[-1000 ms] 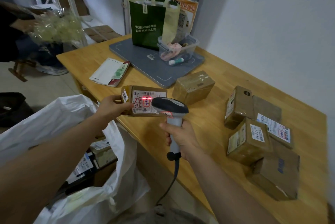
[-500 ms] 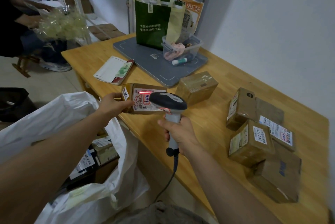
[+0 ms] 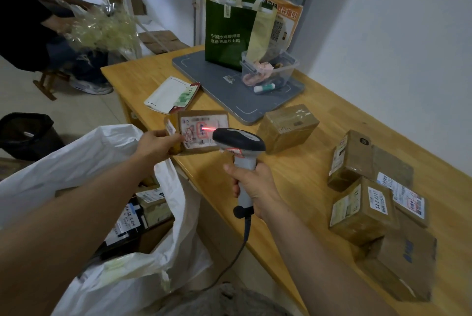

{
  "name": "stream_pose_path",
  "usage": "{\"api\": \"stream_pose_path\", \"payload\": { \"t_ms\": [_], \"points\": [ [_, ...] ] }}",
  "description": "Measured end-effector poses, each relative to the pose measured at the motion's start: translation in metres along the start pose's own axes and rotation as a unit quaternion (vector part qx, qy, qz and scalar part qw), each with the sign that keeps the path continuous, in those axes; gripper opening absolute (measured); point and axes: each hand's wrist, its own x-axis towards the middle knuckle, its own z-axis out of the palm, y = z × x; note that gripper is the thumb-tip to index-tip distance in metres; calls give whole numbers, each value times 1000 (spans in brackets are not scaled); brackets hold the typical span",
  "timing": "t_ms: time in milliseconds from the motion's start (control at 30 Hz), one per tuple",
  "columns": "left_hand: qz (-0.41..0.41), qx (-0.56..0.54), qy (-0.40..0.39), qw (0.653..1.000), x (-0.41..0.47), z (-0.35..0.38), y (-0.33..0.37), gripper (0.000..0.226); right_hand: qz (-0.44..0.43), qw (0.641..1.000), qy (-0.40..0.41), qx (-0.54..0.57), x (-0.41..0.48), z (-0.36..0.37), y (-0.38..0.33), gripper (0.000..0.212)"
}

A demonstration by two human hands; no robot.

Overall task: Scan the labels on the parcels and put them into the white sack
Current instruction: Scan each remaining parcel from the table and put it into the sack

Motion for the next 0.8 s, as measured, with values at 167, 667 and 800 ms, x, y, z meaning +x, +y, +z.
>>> {"api": "stream_pose_path", "payload": {
  "t_ms": [167, 667, 800],
  "points": [
    [-63, -90, 137, 984, -5, -62, -10, 34, 12, 999, -27, 20, 8, 15, 3, 19],
    [-226, -51, 165, 959, 15, -141, -98, 50, 120, 991, -64, -16, 28, 77, 24, 15],
    [-173, 44, 132, 975, 27, -93, -80, 50, 133, 991, -26, 3, 32, 63, 26, 15]
  ]
}}
